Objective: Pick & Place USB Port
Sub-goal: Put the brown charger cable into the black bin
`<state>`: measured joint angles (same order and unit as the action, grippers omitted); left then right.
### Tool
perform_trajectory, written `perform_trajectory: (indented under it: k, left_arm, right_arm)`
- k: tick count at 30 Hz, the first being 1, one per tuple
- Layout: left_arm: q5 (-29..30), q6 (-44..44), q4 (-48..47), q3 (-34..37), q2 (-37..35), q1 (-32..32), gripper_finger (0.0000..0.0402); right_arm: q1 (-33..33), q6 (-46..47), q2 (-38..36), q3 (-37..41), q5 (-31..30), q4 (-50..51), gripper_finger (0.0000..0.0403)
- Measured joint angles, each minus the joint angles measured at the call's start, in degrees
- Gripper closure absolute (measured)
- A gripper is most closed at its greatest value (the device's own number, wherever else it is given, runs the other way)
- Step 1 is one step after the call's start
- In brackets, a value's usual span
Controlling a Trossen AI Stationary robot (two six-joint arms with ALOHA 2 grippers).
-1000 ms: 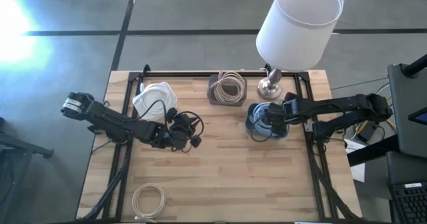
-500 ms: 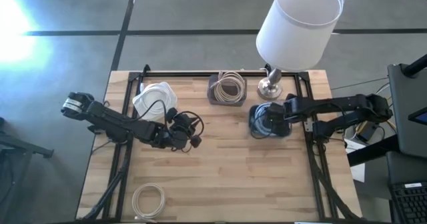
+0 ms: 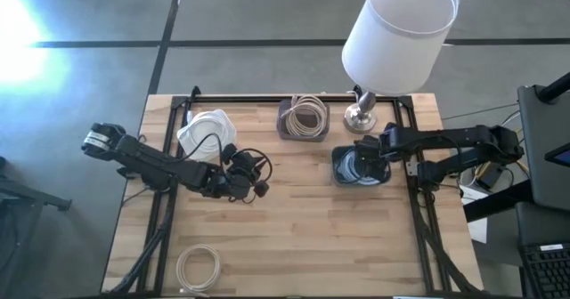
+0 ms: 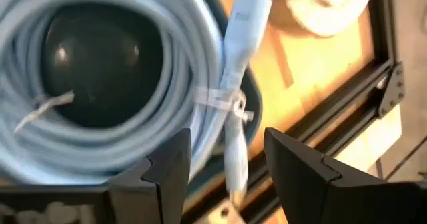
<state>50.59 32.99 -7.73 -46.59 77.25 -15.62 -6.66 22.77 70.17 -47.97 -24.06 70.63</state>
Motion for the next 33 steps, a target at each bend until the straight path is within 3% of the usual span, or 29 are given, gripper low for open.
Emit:
perform_trajectory:
  k: [7,12,16,21,24,28,30,33]
  left_arm:
    - [0.0,0.0,0.0,0.0,0.0,0.0,0.0337]
    - [0.0,0.0,0.0,0.0,0.0,0.0,0.0337]
    - [-0.5,0.1,0.1,0.0,0.0,0.0,0.0337]
    - [-4.7,-0.4,0.3,0.0,0.0,0.0,0.0337]
    - [-9.5,-0.5,0.5,0.0,0.0,0.0,0.0337]
    - [-18.7,0.6,1.0,0.0,0.0,-0.1,0.0337]
    - [-26.1,0.5,1.5,0.0,0.0,-0.3,0.0337]
    - [-42.8,0.3,1.5,0.0,0.0,-1.5,0.0337]
  right_arm:
    - [0.0,7.5,0.0,-4.6,1.6,7.3,0.0218]
    - [1.0,15.0,-0.1,-8.4,1.7,3.5,0.0218]
    - [3.8,9.9,-0.2,-8.6,4.8,-6.9,0.0218]
    - [9.4,-4.0,-0.2,-6.3,17.1,-23.6,0.0218]
    - [13.1,-9.1,-0.1,-4.4,21.7,-33.3,0.0218]
    - [17.0,-14.8,0.1,-2.0,22.8,-42.0,0.0218]
    - [18.1,-18.3,0.1,-1.0,22.9,-45.2,0.0218]
    - [18.9,-20.0,0.1,0.4,23.0,-47.3,0.0218]
